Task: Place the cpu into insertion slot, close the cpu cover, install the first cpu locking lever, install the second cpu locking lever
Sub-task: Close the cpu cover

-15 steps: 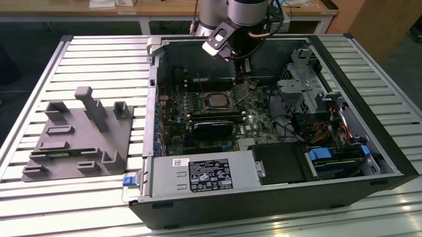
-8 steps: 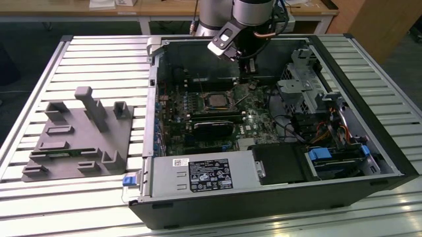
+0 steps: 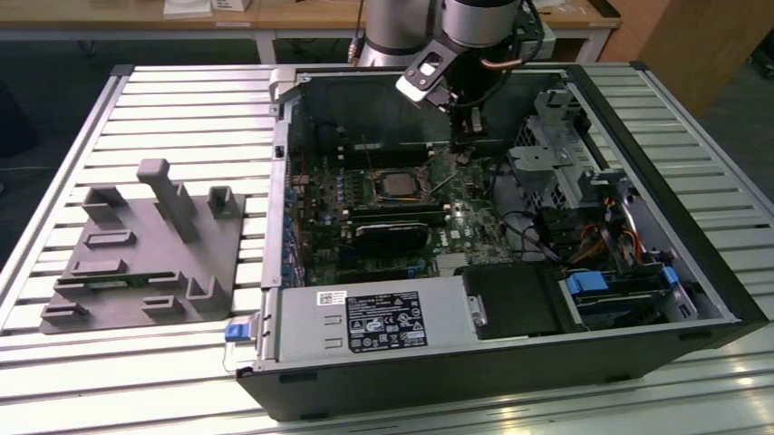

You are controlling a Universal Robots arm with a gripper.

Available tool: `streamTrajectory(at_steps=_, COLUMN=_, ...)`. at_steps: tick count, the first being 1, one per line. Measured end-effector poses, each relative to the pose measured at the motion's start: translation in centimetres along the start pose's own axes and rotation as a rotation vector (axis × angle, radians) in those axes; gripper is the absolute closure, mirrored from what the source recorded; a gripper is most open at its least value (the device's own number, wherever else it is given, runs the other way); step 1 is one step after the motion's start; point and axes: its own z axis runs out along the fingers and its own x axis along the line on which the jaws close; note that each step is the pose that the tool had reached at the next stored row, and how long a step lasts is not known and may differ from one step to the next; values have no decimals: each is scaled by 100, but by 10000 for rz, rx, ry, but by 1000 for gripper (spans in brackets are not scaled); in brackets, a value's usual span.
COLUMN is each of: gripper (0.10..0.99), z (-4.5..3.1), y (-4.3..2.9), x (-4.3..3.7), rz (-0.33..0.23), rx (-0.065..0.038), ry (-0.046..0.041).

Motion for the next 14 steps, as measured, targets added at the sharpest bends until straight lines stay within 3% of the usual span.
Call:
streamTrajectory(at_steps=8, gripper=980, z=34, y=123, x=-1, rz=0, rx=26, ry=-2)
streamTrajectory(at_steps=14, gripper=980, z=102, y=190, x=-3, rz=2, rx=70, ry=0)
